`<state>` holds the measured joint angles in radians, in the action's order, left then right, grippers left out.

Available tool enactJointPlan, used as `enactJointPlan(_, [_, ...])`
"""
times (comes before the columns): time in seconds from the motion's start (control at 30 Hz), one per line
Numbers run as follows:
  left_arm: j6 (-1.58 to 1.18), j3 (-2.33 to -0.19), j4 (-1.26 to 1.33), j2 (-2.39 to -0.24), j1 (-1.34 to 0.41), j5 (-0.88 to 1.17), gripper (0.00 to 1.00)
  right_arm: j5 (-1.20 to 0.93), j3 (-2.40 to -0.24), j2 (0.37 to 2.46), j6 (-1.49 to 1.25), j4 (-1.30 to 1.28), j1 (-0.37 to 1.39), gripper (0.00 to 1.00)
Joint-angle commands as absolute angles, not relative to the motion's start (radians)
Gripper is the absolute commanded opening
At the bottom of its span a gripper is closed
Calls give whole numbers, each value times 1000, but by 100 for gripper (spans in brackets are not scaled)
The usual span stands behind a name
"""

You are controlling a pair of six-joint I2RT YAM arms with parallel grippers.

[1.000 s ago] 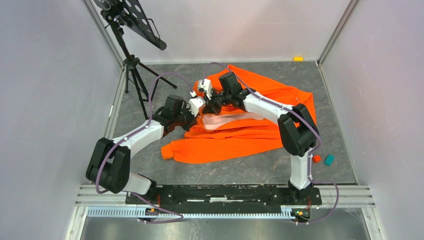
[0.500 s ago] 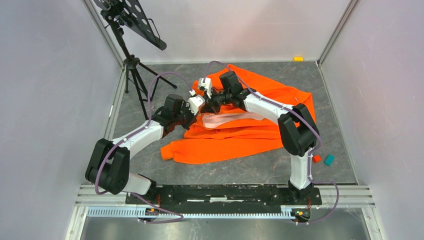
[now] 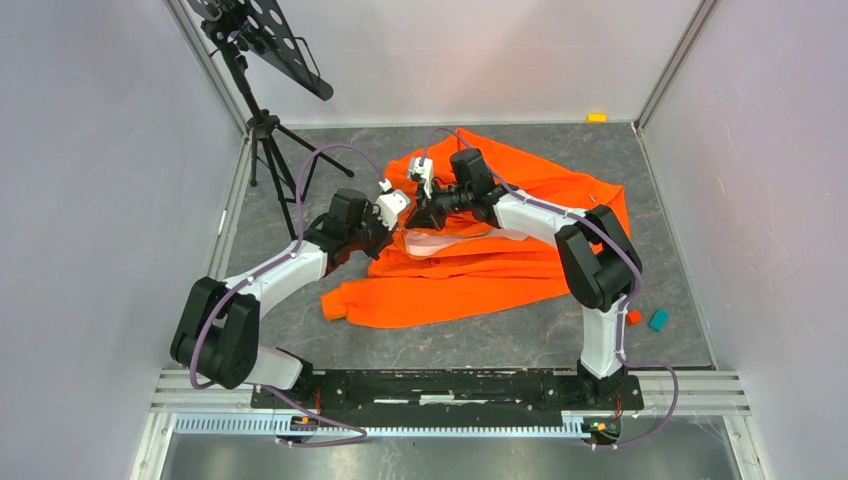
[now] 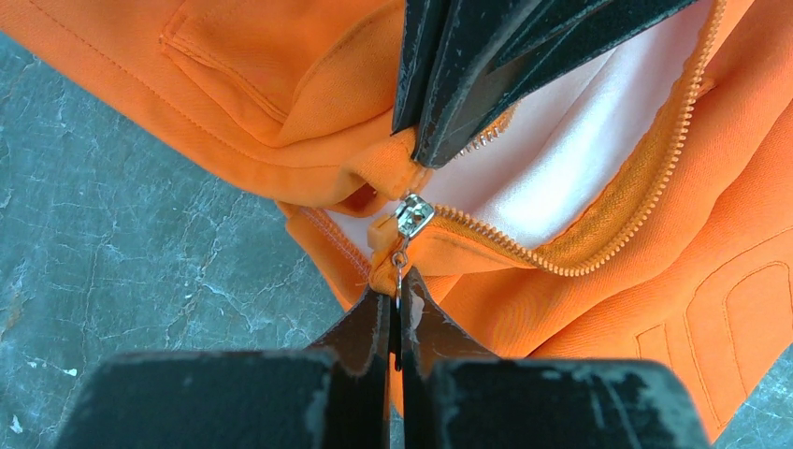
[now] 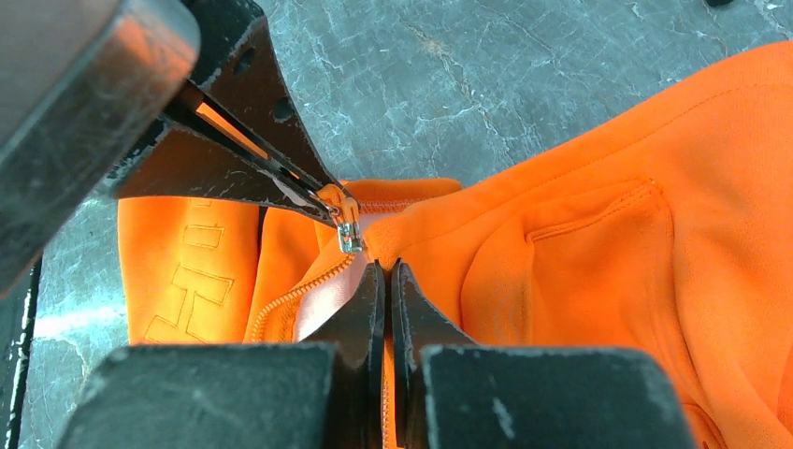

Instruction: Zip up the jacket

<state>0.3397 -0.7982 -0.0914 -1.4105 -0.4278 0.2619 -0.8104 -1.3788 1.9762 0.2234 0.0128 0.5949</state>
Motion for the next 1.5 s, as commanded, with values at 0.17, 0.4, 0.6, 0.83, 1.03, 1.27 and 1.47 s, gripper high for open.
enactJointPlan(0.17, [376,-805,-54,-1390,-431,248,2,-822,-1374,1921,231,52,596,0])
enactJointPlan(0.4, [383,-810,-68,-1393,-431,247,2,-806,-1368,1901,258,23,592,0])
enactJointPlan(0.6, [383,-812,-68,-1396,-431,244,2,-813,-1375,1913,269,11,594,0])
enactJointPlan(0.83, [382,-815,-71,-1401,-431,248,2,-819,-1376,1912,276,4,597,0])
enactJointPlan(1.03, [382,-816,-74,-1401,-431,250,2,-828,-1385,1923,284,2,604,0])
enactJointPlan(1.27, [381,-818,-75,-1401,-431,256,2,-821,-1385,1925,266,13,607,0])
enactJointPlan(1.47, [383,-817,-75,-1402,-431,258,2,-816,-1380,1930,244,40,609,0])
